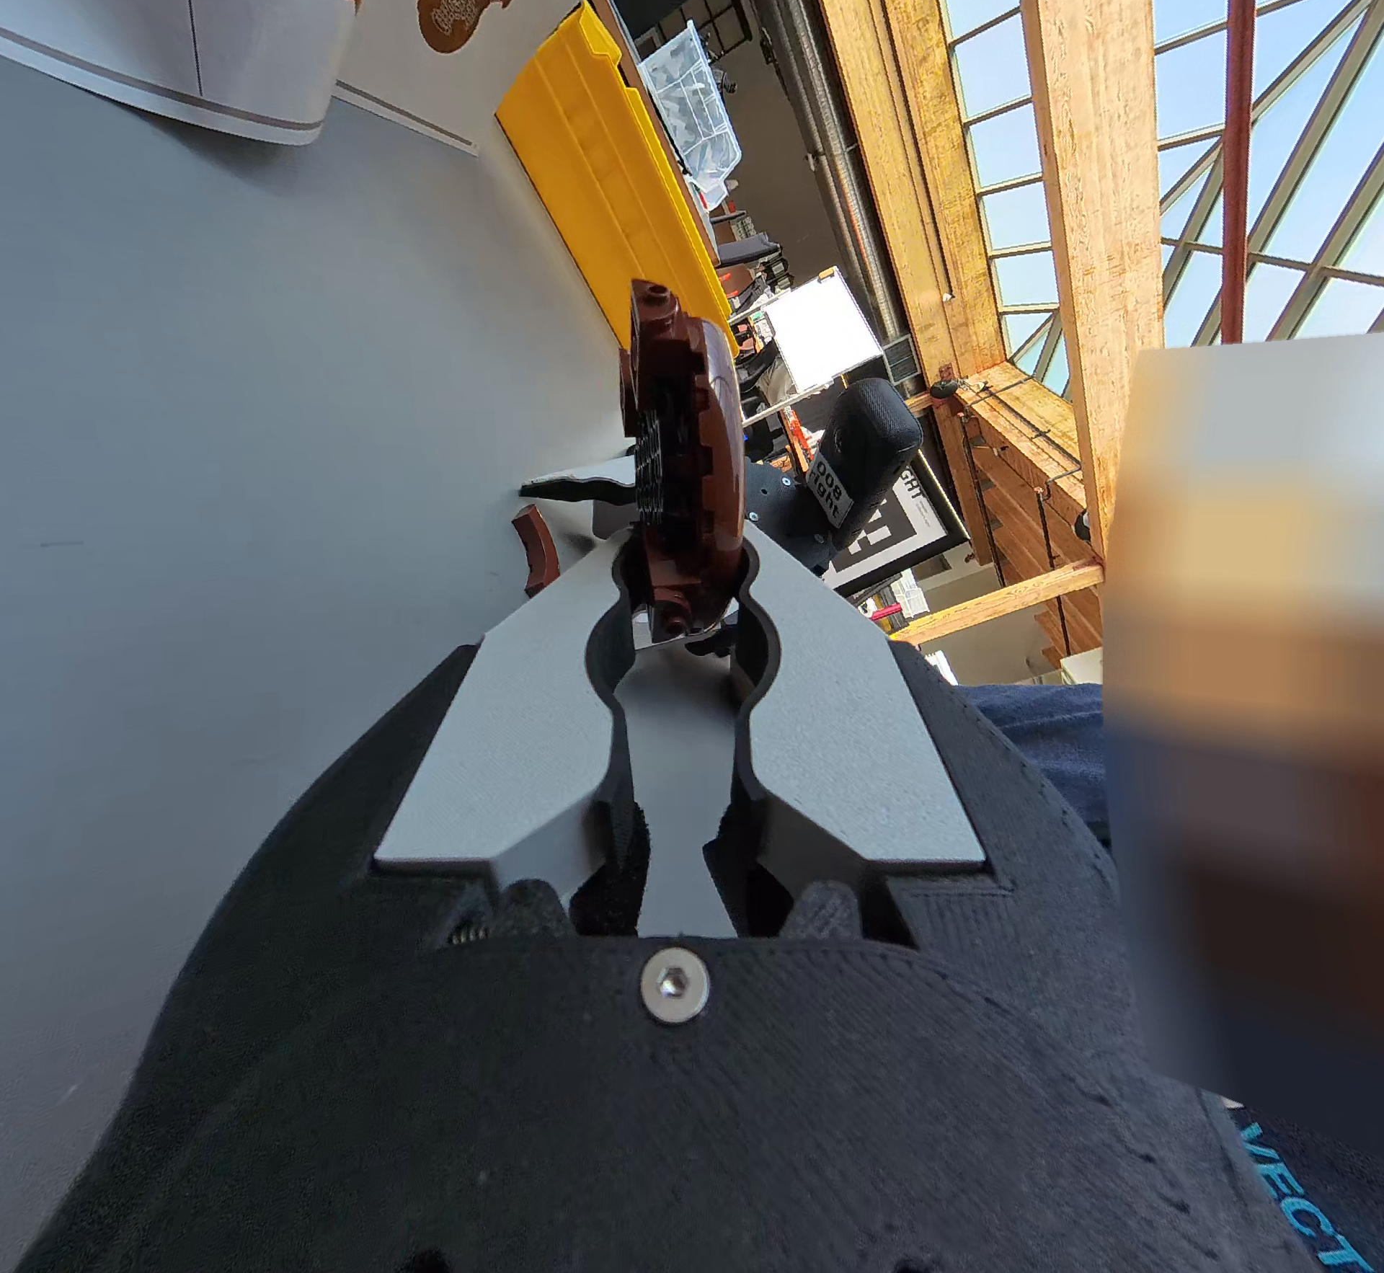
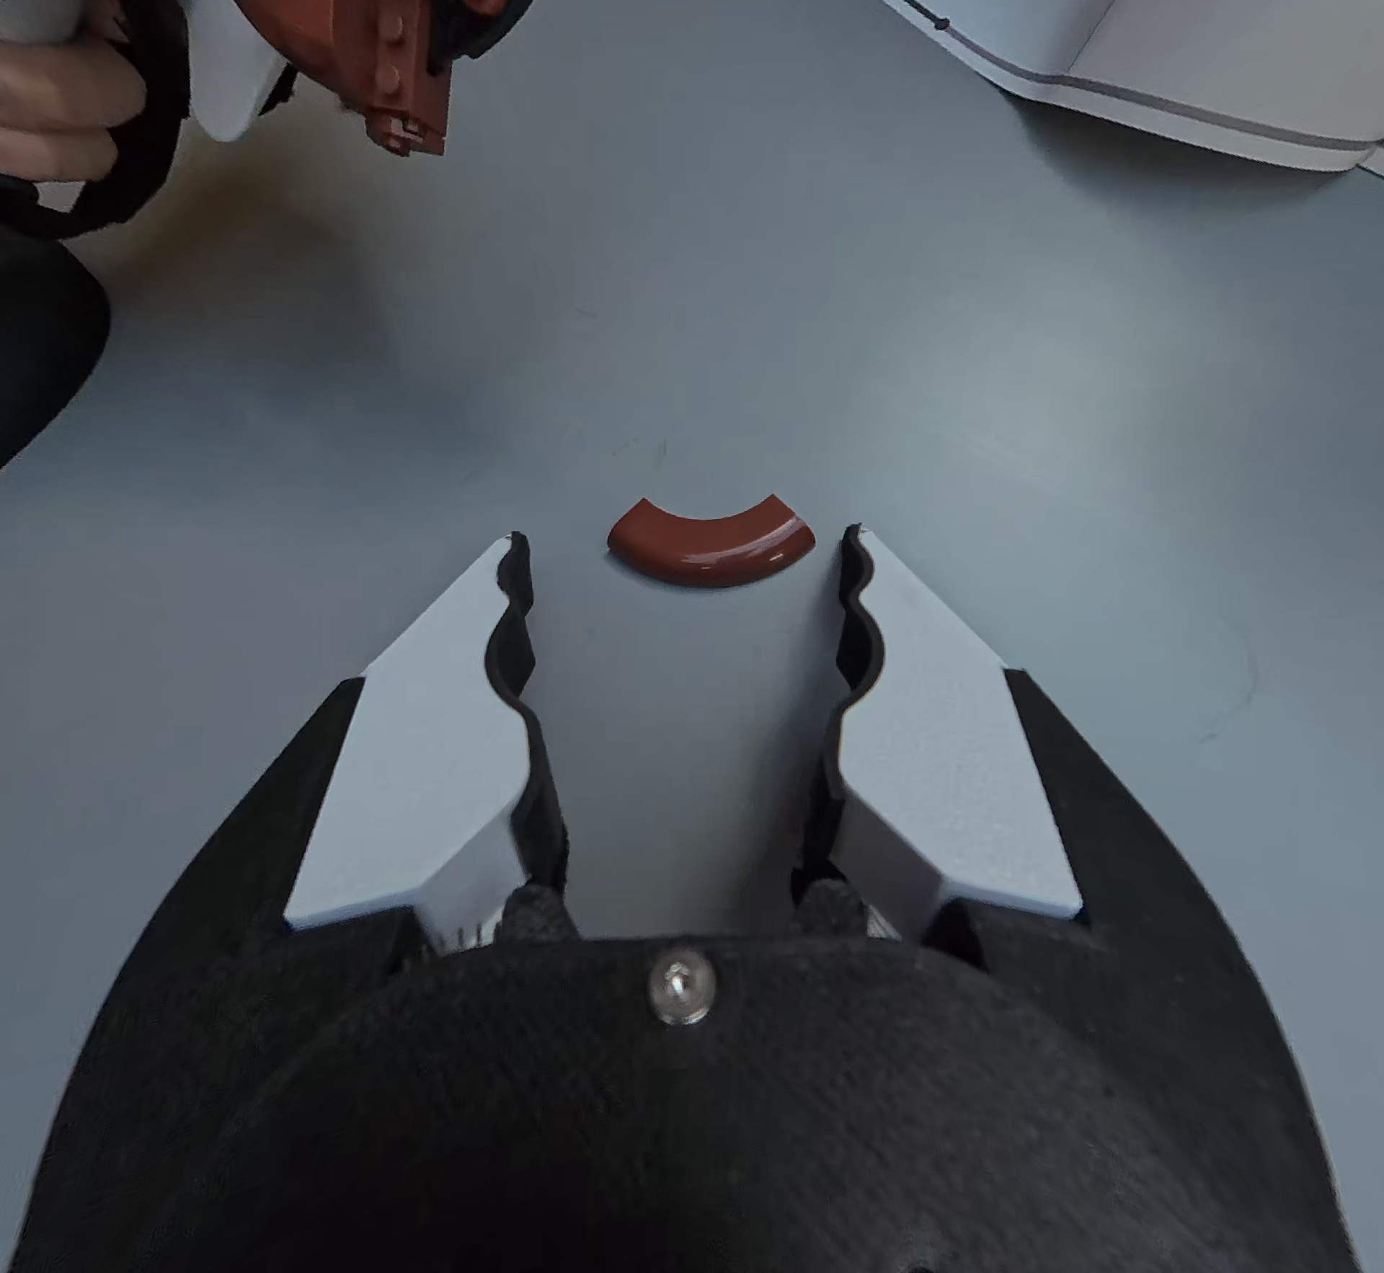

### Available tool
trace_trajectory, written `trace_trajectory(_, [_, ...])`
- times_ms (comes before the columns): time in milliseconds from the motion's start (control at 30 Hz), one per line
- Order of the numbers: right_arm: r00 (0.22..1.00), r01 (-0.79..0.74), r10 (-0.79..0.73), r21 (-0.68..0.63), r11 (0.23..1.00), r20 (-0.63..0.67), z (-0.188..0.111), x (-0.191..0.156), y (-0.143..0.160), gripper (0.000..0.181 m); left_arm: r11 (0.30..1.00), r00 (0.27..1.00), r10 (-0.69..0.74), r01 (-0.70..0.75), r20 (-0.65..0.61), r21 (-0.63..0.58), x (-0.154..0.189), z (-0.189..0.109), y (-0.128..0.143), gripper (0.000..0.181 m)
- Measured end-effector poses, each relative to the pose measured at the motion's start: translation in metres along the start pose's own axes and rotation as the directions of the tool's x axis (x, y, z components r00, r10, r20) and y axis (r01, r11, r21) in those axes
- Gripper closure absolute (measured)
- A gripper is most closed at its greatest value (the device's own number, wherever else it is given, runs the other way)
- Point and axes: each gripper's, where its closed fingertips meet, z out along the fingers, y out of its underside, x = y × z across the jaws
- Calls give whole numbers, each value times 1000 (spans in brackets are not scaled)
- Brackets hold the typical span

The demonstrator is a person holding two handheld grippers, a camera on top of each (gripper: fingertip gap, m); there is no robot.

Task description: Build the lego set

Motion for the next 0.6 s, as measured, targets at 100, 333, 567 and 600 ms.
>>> trace_trajectory(100, [999,36,-36,-13,999,-37,3,6,-1,104,1000,1000,0,0,-7,-15,2,2,2,162])
trace_trajectory(333, [994,103,-104,-16,995,-43,0,8,2,126,997,999,-46,46,0,-65,-2,3,11,162])
trace_trajectory(567, [885,424,-436,104,900,164,-35,-12,-49,126,959,983,-178,163,-50,-231,-4,12,41,162])
trace_trajectory(600, [809,497,-522,159,853,270,-45,-26,-54,126,946,975,-210,184,-70,-265,-3,14,47,162])
